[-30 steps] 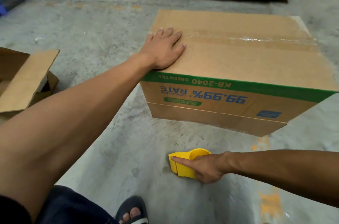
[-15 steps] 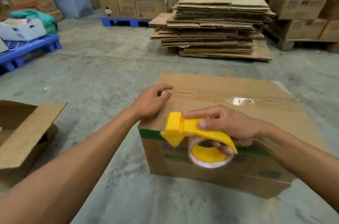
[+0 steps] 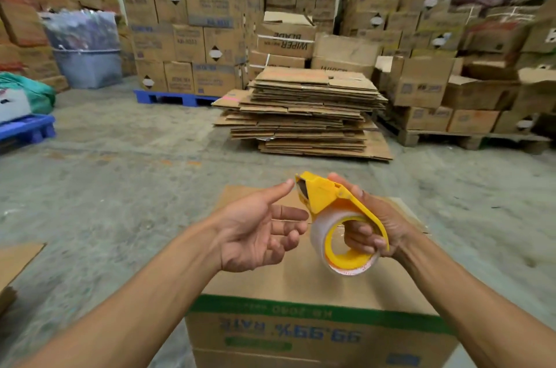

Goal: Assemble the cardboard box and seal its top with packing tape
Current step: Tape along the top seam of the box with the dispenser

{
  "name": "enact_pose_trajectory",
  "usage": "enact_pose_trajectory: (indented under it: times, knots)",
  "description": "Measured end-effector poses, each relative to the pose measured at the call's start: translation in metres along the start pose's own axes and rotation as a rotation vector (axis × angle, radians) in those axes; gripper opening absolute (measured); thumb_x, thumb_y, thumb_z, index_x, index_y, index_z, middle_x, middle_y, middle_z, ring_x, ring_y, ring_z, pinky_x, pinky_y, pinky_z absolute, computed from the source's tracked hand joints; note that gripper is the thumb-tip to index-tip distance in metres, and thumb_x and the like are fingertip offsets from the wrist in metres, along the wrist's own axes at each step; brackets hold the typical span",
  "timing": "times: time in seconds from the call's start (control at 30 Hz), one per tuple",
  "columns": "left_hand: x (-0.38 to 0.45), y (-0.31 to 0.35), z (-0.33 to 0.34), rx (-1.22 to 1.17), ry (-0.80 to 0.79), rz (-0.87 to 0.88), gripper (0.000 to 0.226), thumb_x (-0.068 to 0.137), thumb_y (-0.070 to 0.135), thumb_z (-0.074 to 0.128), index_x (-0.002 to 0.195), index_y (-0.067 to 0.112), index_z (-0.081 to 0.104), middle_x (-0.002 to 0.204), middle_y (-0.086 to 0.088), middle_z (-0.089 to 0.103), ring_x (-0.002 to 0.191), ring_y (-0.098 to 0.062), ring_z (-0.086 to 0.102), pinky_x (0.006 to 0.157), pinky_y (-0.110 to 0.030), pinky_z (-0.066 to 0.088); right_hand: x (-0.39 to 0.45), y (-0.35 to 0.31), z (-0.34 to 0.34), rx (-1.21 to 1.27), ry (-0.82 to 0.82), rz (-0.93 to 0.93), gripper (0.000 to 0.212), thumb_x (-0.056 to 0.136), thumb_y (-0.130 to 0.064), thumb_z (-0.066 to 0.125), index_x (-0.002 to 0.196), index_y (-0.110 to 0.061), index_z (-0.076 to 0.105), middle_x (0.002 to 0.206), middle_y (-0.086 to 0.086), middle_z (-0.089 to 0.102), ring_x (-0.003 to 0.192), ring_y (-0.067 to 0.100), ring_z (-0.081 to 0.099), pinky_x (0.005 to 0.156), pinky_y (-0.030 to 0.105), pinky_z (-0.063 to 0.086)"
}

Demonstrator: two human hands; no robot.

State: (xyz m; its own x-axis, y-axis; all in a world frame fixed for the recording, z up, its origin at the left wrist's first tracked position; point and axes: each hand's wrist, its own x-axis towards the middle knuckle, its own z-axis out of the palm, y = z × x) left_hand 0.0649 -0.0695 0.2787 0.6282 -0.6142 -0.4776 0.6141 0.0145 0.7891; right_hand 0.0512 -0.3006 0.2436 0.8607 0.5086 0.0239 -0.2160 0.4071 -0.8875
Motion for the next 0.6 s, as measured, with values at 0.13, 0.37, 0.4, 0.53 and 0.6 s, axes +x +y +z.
enact_pose_trajectory:
  times: [0.13,0.37,0.4,0.53,0.6]
  knots:
    - [0.002,-0.001,0.004,-0.083,0.006,0.02,0.038,0.091,0.04,0.059,0.107,0.006,0.063,0.076,-0.009,0.065,0.055,-0.015,0.061,0.038,-0.019,0.047,-0.004,-0.002,-0.006,-0.017,0.016,-0.003,0.056,0.062,-0.042,0.089,0.115,-0.035,0.073,0.04,0.005,0.052,0.023,0.009,0.047,0.031,0.019,0.044]
    - [0.005,0.001,0.002,-0.15,-0.02,0.025,0.061,0.098,0.054,0.04,0.113,0.001,0.065,0.082,-0.013,0.069,0.061,-0.022,0.066,0.047,-0.025,0.054,-0.006,-0.004,-0.01,-0.065,0.055,0.006,0.061,0.058,-0.042,0.091,0.115,-0.033,0.073,0.041,0.007,0.051,0.023,0.011,0.045,0.031,0.019,0.043]
    - [0.004,0.0,0.003,-0.131,-0.019,0.028,0.057,0.096,0.053,0.047,0.111,0.001,0.065,0.082,-0.013,0.069,0.061,-0.021,0.067,0.048,-0.025,0.055,-0.007,-0.004,-0.011,-0.068,0.058,0.008,0.061,0.058,-0.042,0.092,0.115,-0.032,0.073,0.041,0.008,0.051,0.023,0.011,0.045,0.031,0.019,0.043]
    - [0.007,-0.004,0.007,-0.084,0.023,0.051,0.024,0.088,0.026,0.067,0.097,0.004,0.069,0.076,-0.009,0.069,0.059,-0.016,0.067,0.047,-0.022,0.056,-0.008,-0.005,-0.013,-0.077,0.06,0.013,0.062,0.058,-0.042,0.092,0.116,-0.031,0.072,0.041,0.008,0.051,0.024,0.011,0.046,0.031,0.019,0.043]
    - [0.01,-0.006,0.006,-0.094,0.044,0.07,0.015,0.086,0.018,0.068,0.092,0.004,0.07,0.07,-0.007,0.067,0.055,-0.014,0.065,0.047,-0.021,0.055,-0.009,-0.007,-0.014,-0.089,0.056,0.02,0.063,0.059,-0.042,0.091,0.118,-0.03,0.072,0.041,0.008,0.051,0.024,0.011,0.046,0.031,0.019,0.044]
